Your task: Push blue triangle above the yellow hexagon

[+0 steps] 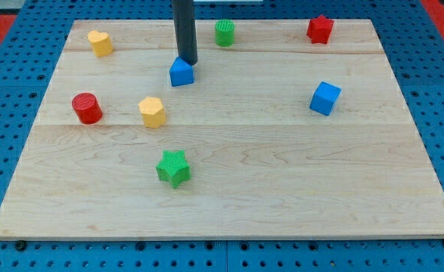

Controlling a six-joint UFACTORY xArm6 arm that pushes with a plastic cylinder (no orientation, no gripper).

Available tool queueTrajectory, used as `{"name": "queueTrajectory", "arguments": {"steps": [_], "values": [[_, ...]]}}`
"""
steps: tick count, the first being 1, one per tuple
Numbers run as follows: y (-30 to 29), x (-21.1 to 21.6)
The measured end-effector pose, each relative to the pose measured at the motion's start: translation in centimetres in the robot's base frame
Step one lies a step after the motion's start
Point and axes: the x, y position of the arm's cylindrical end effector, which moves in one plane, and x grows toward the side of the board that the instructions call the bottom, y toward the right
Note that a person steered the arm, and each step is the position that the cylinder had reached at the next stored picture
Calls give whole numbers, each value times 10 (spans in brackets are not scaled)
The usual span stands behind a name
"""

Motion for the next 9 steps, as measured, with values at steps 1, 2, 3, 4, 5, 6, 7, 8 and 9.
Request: {"name": "queueTrajectory", "arguments": {"steps": [1,2,3,4,5,6,7,8,9], "values": [[-34,7],[-20,19],[3,24],[7,34],[7,52],[7,65],[-9,69],[-37,69],[-57,69]]}}
